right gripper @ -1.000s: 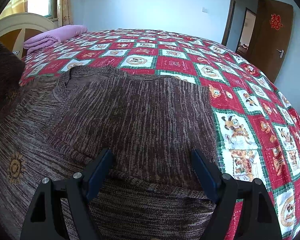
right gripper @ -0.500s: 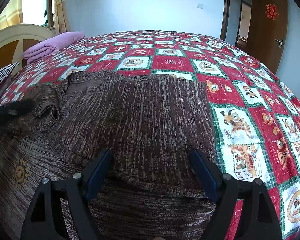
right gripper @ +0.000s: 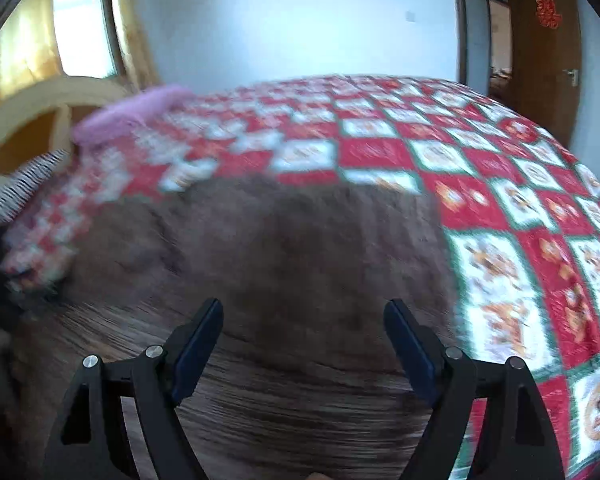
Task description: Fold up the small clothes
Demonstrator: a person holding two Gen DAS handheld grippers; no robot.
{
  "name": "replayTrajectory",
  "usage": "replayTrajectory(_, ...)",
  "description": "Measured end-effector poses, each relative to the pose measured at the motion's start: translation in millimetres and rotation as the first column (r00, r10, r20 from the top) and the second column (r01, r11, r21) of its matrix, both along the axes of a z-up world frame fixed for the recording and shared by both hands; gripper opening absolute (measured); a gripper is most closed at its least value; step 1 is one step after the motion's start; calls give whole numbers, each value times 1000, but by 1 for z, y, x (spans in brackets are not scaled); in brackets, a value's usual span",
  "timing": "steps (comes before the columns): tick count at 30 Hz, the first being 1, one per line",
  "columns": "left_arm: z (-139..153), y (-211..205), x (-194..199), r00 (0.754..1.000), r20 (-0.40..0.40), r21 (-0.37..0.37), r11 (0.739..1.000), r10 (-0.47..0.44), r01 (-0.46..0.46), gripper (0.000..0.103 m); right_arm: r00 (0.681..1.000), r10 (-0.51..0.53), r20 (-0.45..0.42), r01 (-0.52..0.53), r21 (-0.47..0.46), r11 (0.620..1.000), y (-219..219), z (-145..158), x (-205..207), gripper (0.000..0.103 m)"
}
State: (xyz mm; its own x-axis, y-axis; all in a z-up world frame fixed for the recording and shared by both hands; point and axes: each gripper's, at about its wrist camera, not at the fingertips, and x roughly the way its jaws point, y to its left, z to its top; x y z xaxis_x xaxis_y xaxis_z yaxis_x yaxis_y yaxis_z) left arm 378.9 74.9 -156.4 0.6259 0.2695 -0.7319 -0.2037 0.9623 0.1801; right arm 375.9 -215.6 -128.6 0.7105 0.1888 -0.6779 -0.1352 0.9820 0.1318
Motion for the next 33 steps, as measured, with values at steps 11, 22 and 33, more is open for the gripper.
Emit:
replayTrajectory(11, -7, 12, -4, 1000, 8, -115, 993, 6, -5, 103, 955, 243, -168, -281, -265, 922, 154, -34, 83, 66)
replayTrajectory(22, -10, 22, -4, 1000, 13, -210, 978, 3, 0, 103, 987, 37, -154, -50, -82, 995, 74, -6, 94, 57)
replayTrajectory(33, -10, 25, -6, 1000, 19, -230, 973, 3, 1, 103, 961, 204, -185, -205, 10, 979, 98, -28, 68, 0)
